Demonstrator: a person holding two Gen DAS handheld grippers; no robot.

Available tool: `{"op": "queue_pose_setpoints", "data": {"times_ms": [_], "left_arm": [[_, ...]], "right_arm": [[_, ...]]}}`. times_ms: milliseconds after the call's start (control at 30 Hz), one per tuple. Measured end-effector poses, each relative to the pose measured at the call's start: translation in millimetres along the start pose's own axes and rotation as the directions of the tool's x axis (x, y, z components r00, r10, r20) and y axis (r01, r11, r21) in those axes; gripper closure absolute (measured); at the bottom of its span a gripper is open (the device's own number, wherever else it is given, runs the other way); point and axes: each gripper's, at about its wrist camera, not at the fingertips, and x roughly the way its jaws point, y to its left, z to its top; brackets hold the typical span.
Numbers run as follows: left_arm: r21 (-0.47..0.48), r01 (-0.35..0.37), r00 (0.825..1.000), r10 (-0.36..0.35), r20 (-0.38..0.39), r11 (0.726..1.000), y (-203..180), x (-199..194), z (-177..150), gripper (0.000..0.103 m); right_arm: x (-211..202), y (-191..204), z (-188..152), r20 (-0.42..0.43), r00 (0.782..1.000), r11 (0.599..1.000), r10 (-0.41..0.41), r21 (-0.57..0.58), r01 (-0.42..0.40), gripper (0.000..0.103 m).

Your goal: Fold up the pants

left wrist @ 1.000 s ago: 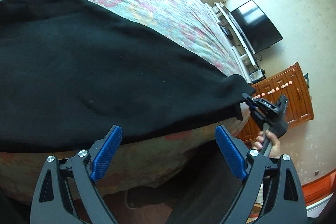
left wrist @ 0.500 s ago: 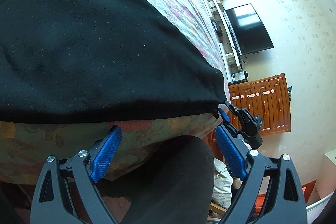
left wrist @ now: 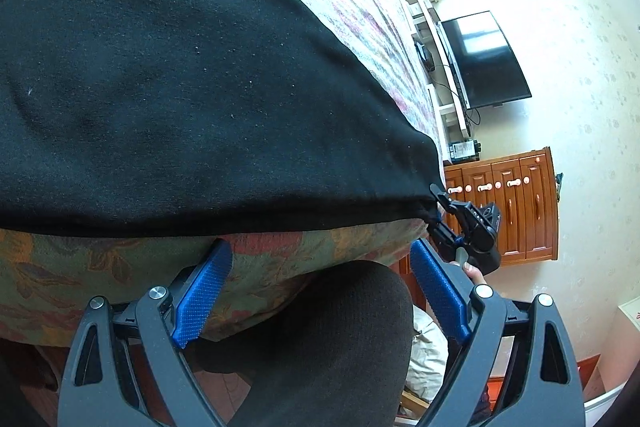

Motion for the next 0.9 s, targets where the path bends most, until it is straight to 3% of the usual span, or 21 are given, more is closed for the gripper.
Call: {"op": "queue_pose_setpoints", "data": {"times_ms": [100, 200, 233, 300, 333, 367, 433, 467, 533, 600, 700, 900], "left_arm": [[0.013, -0.007, 1.0, 0.007, -0.004, 1.0, -4, 1, 1, 0.014], [0.02, -0.007, 1.0, 0.007, -0.002, 1.0, -6, 3, 0, 0.014], [0.023, -0.005, 1.0, 0.005, -0.002, 1.0, -7, 3, -1, 0.014], [0.029, 0.001, 1.0, -0.001, -0.006, 1.0, -7, 5, -2, 0.014], [0.031, 0.002, 1.0, -0.002, -0.009, 1.0, -8, 6, -3, 0.014], [0.031, 0.005, 1.0, -0.005, -0.009, 1.0, -8, 7, -3, 0.014], [0.033, 0.016, 1.0, -0.015, -0.01, 0.999, -9, 10, -4, 0.014], [0.037, 0.019, 1.0, -0.018, -0.011, 0.999, -10, 11, -5, 0.014], [0.043, 0.028, 1.0, -0.027, -0.013, 0.999, -12, 15, -3, 0.014], [0.037, 0.052, 0.999, -0.052, 0.003, 0.998, -14, 21, -3, 0.014], [-0.017, 0.075, 0.997, -0.075, 0.031, 0.997, -13, 30, -2, 0.014], [-0.152, 0.182, 0.982, -0.171, 0.081, 0.972, -9, 38, -6, 0.014]], "right_arm": [[-8, 33, 6, 0.069, 0.994, 0.983, -0.085, -0.158, 0.095, 0.082], [-26, 56, 10, 0.185, 0.968, 0.932, -0.169, -0.289, 0.218, 0.09], [-24, 54, 13, 0.181, 0.964, 0.922, -0.197, -0.3, 0.244, 0.09], [-16, 32, 17, 0.14, 0.965, 0.942, -0.22, -0.226, 0.248, 0.089], [-22, 21, 15, 0.16, 0.958, 0.946, -0.24, -0.181, 0.267, 0.086], [-35, 13, 10, 0.195, 0.955, 0.959, -0.226, -0.129, 0.253, 0.085], [-53, 10, 1, 0.244, 0.965, 0.994, -0.096, -0.035, 0.108, 0.076], [-56, 11, -4, 0.243, 0.969, 0.999, -0.039, 0.002, 0.04, 0.061], [-47, 14, -13, 0.183, 0.981, 0.995, 0.072, 0.058, -0.084, 0.052], [-25, 17, -19, 0.101, 0.991, 0.989, 0.088, 0.106, -0.099, 0.046], [0, 13, -23, 0.082, 0.993, 0.983, 0.084, 0.157, -0.096, 0.045], [19, -4, -24, 0.19, 0.963, 0.929, 0.193, 0.282, -0.242, 0.035]]}}
